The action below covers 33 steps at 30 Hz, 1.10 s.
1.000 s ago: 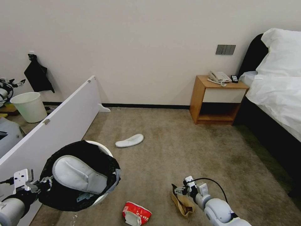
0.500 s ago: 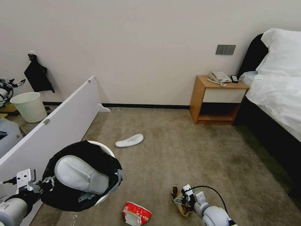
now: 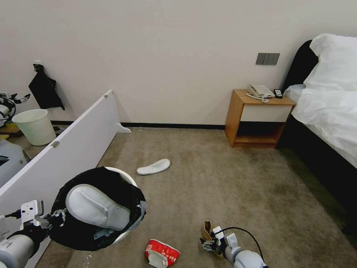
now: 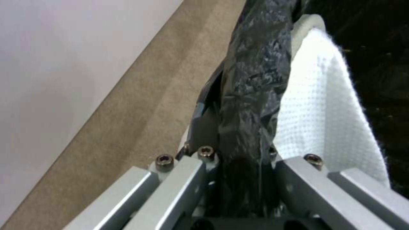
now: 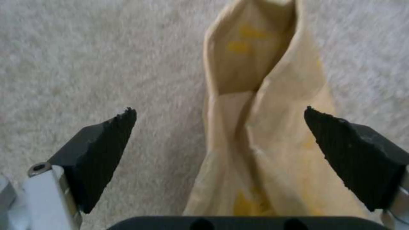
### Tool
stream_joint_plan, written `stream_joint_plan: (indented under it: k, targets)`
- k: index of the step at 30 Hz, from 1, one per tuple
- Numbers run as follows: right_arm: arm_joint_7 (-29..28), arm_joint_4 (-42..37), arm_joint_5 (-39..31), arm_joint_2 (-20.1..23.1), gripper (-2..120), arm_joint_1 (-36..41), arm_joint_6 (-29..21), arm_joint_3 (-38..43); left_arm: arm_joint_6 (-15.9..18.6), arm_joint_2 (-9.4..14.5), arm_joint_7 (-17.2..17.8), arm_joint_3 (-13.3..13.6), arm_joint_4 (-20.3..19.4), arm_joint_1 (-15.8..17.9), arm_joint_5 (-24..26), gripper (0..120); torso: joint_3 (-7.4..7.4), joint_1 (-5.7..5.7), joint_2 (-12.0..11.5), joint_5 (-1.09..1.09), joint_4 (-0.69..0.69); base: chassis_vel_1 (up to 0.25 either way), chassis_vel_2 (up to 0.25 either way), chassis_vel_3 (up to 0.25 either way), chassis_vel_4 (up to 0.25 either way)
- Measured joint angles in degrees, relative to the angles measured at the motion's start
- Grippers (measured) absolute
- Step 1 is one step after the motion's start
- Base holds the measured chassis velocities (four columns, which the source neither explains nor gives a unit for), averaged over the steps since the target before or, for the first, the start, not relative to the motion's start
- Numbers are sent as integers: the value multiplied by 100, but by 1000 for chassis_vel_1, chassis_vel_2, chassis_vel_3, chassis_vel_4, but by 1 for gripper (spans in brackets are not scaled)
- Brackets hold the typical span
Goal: Pick up the trash bin, then pick up the garbage from the floor and place it into the trash bin.
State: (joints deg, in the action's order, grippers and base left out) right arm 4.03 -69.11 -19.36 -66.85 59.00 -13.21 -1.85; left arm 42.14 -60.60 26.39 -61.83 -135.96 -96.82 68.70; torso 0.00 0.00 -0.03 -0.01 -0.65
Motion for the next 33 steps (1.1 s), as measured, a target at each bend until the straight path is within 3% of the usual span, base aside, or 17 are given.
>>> stream_joint_plan:
  k: [10, 23, 25, 33]
  targets:
    - [-15, 386, 121, -147, 97, -72, -36, 78, 0, 25, -4, -21, 27, 16, 16, 3, 0, 0, 0, 0, 0, 0, 0, 0, 0]
    - [-24, 369, 74, -58, 51, -72, -61, 157, 0, 29, -4, -21, 38, 27, 20, 3, 0, 0, 0, -1, -2, 0, 0, 0, 0]
    - [-24, 327, 56, -23, 40, -66, -73, 156, 0, 24, -3, -17, 37, 32, 19, 3, 0, 0, 0, 0, 0, 0, 0, 0, 0]
    - [-11, 259, 28, 47, 16, -21, -83, 181, 0, 6, 0, -3, 22, 25, 12, 3, 0, 0, 0, 2, 2, 0, 0, 0, 0]
